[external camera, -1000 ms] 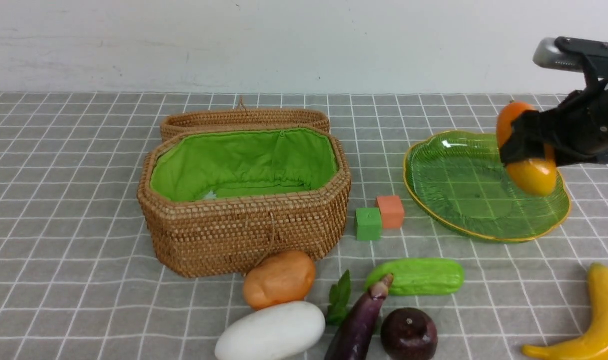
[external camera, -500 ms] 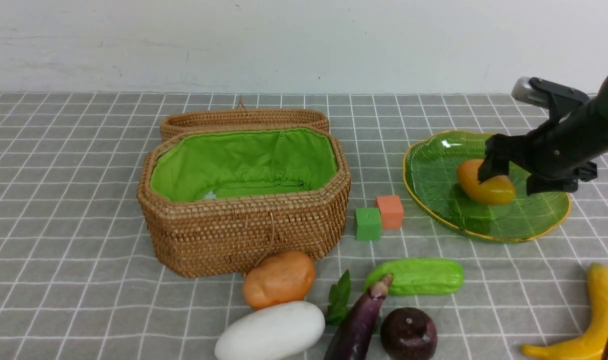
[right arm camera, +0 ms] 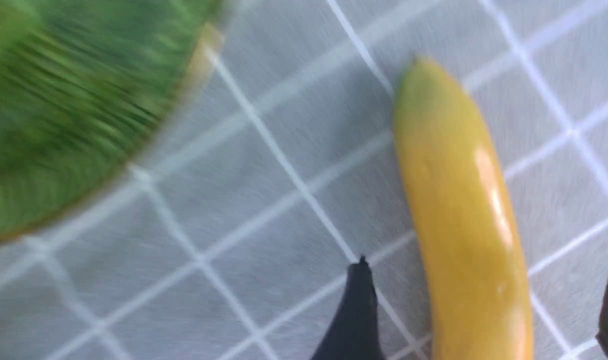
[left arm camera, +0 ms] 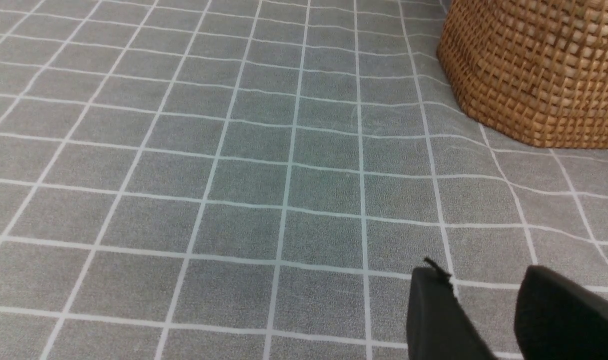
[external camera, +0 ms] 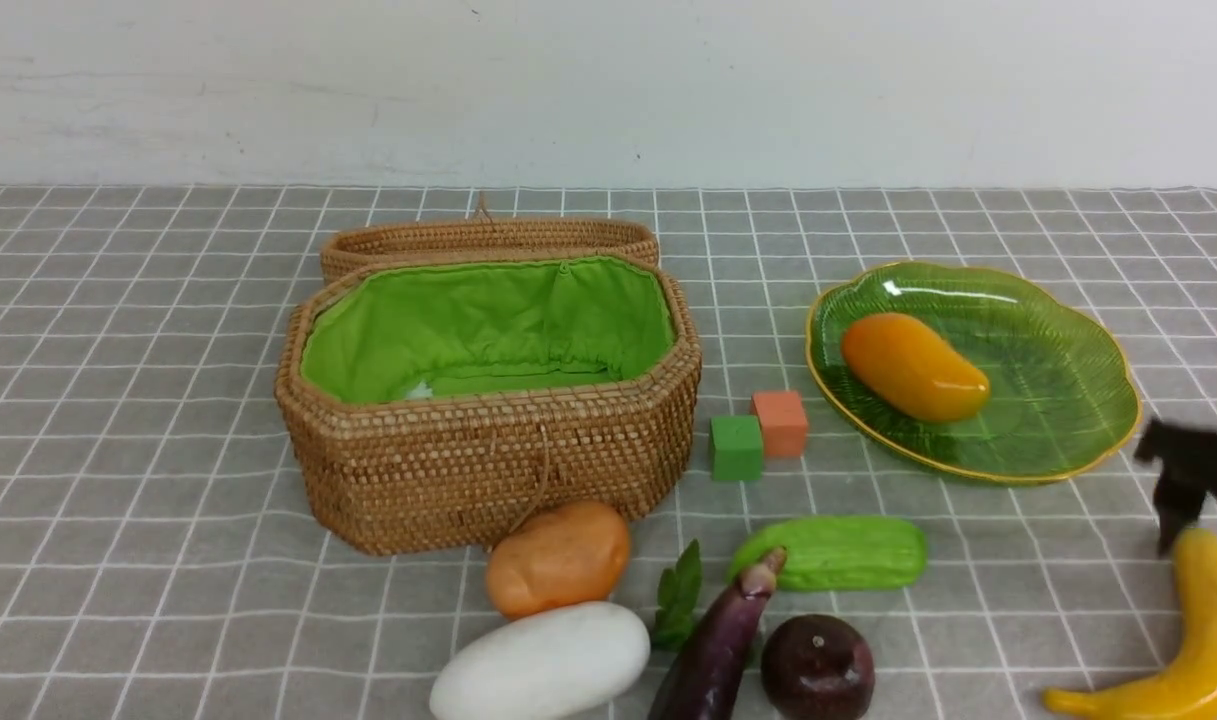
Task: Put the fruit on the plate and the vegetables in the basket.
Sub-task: Use the right arm to grab a banana and put it into the right plate
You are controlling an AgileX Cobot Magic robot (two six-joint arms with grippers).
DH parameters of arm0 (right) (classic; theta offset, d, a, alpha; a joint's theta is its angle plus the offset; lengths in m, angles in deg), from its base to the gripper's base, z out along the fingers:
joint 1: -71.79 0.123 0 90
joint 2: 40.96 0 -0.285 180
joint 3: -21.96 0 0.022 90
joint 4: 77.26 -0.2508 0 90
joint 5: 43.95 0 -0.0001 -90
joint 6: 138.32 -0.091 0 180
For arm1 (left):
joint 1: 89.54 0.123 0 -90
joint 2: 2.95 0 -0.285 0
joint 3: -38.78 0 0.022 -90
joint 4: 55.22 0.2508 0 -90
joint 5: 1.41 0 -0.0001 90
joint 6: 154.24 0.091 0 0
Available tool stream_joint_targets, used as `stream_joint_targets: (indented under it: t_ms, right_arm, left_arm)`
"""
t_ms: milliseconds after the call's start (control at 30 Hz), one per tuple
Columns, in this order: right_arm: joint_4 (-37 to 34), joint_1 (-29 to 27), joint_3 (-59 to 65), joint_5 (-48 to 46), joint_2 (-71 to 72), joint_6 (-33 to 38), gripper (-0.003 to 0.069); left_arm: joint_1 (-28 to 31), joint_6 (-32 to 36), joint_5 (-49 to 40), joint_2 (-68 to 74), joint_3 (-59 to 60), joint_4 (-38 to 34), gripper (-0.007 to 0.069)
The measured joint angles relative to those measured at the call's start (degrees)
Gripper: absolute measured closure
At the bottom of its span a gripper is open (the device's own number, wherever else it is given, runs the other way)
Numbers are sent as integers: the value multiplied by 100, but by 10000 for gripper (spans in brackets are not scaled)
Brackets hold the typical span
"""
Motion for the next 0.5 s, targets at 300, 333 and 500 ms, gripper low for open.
stream_joint_targets:
  t_ms: [300, 333, 500]
  right_arm:
    - [-203, -138, 768, 956, -85, 295, 356]
    - [-217, -138, 710, 987, 83, 468, 351]
    - [-337, -138, 65, 906, 617, 990, 346]
  left_arm:
    - [0, 0, 0, 0, 0, 0, 386]
    - [0, 0, 0, 0, 0, 0, 386]
    - [0, 0, 0, 0, 0, 0, 386]
